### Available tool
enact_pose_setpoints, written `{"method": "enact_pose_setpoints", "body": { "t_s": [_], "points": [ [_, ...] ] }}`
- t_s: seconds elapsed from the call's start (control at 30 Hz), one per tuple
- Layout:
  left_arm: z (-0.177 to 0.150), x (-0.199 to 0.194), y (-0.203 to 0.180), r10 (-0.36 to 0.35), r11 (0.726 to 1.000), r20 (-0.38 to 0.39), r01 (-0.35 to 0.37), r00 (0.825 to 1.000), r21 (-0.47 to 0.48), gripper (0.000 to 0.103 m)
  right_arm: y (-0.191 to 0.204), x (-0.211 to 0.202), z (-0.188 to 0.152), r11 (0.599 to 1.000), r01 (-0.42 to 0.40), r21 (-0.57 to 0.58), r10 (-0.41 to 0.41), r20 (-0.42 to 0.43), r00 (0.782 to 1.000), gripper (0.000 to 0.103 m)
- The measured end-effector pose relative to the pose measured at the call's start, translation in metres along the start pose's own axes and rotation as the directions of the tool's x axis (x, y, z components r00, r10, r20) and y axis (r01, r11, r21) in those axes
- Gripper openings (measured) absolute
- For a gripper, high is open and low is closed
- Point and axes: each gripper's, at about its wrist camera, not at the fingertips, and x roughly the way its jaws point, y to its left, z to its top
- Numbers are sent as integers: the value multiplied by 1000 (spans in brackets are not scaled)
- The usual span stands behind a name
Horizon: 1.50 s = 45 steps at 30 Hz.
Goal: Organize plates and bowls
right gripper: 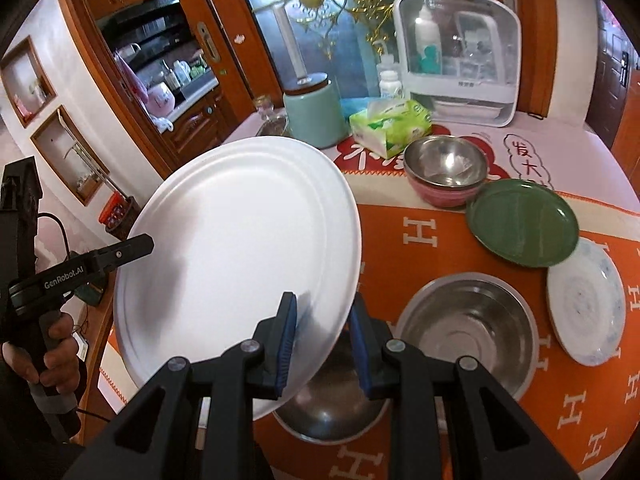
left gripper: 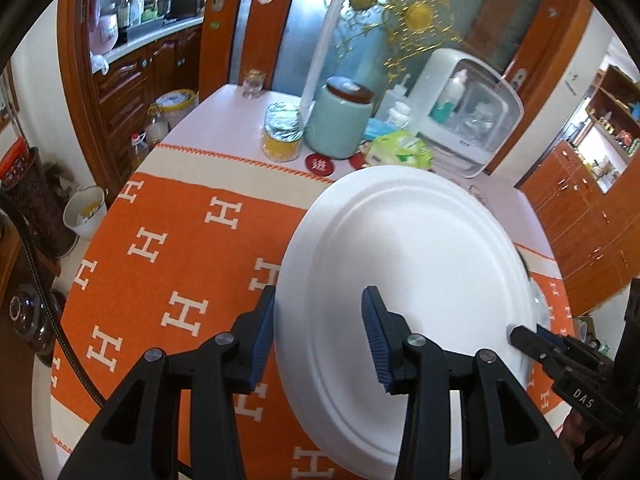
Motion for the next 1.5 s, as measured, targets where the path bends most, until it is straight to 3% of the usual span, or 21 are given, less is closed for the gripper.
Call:
{"method": "enact_pose_setpoints", "body": {
  "t_s": [0.3, 0.67, 1.07, 1.5],
  "points": [
    [-23, -30, -35, -58, 996, 52, 55, 997, 71, 44, -18, -43, -32, 1000, 27, 8, -28, 87, 996, 27],
    [-51, -46, -93, -92, 987, 49, 85, 995, 140, 45, -52, -93, -66, 998, 58, 28, -62, 159, 985, 28],
    [-91, -46, -177, -127, 969, -14, 127, 992, 213, 46, -122, -135, -105, 989, 106, 105, -121, 150, 981, 28],
    [-137, -17, -261, -117, 958, -107, 141, 987, 250, 46, -199, -162, -138, 976, 166, 143, -179, 86, 980, 28]
  ]
}}
